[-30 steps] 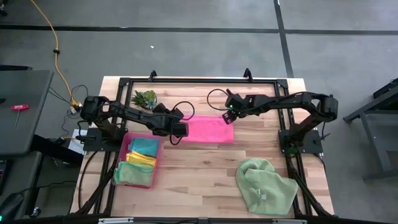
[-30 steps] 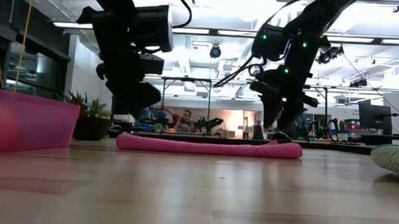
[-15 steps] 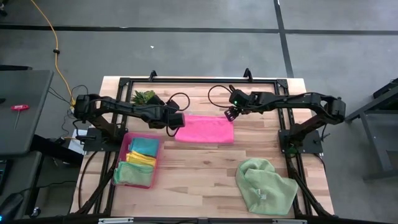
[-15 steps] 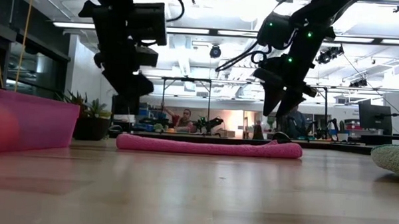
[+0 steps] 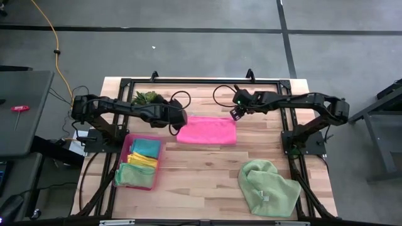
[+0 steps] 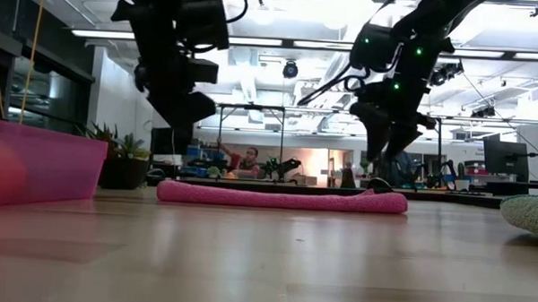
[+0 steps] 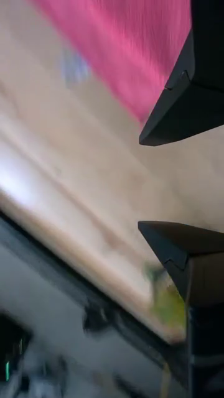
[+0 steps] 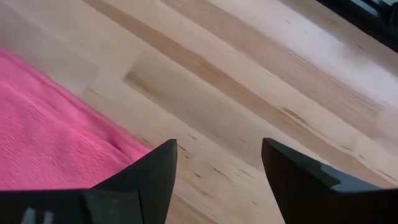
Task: Fold microfiber towels
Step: Fold the pink microfiber towel
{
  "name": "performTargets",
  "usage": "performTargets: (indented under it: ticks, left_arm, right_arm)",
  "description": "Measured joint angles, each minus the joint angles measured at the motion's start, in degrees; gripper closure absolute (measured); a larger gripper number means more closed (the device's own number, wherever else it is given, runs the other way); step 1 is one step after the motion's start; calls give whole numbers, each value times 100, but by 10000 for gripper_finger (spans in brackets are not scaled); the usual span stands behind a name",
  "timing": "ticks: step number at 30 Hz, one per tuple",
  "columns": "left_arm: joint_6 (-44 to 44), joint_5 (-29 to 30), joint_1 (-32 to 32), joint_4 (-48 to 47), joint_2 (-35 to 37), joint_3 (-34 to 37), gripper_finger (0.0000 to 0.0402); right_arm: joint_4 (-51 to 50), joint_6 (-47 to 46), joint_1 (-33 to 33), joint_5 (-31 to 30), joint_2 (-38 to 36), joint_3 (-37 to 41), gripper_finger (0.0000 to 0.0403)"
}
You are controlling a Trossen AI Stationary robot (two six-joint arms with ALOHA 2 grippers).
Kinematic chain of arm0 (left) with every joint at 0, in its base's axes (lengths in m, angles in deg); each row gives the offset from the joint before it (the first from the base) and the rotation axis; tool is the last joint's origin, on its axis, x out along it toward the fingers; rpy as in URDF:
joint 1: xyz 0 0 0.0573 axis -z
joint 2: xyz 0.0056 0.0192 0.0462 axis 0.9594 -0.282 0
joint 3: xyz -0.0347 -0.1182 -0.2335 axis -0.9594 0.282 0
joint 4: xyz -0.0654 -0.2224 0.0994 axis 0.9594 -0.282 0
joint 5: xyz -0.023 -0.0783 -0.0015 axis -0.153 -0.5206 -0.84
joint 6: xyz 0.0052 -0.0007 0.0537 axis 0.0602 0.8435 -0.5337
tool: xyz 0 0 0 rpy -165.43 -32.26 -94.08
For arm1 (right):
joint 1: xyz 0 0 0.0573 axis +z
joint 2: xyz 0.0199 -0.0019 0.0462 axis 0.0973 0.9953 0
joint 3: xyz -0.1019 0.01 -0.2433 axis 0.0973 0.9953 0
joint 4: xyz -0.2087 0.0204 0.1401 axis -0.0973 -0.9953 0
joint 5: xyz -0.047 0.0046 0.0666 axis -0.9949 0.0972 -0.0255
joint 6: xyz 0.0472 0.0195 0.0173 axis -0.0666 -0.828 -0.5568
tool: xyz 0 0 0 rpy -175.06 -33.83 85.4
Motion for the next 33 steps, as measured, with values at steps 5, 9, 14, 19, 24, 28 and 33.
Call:
performTargets:
  ticks: [5, 9, 14, 19, 24, 28, 33]
  left_arm:
    - [-967, -843, -276, 973, 0, 0, 202]
    - [-1014, -1295, -642, 1322, 52, 0, 202]
    - [-1216, -2200, -1035, 1914, 102, 2, 202]
    - [-1458, -2790, -1098, 3024, 120, 182, 202]
    - [-1116, -3373, -1145, 4487, 120, 740, 202]
    - [-814, -3746, -1150, 5106, 120, 1090, 202]
    - [-887, -4273, -1146, 5222, 309, 1189, 202]
  right_arm:
    - [-257, 462, -141, 283, 0, 0, 176]
    - [-122, 802, -108, 453, -74, 220, 176]
    - [1099, 423, -71, 1285, -676, 1297, 176]
    - [2169, -343, -71, 2088, -1538, 2265, 176]
    - [2520, -877, -71, 2337, -2259, 2654, 176]
    - [2690, -909, -71, 2331, -2588, 2664, 176]
    - [3182, -1056, -69, 2215, -2657, 2664, 176]
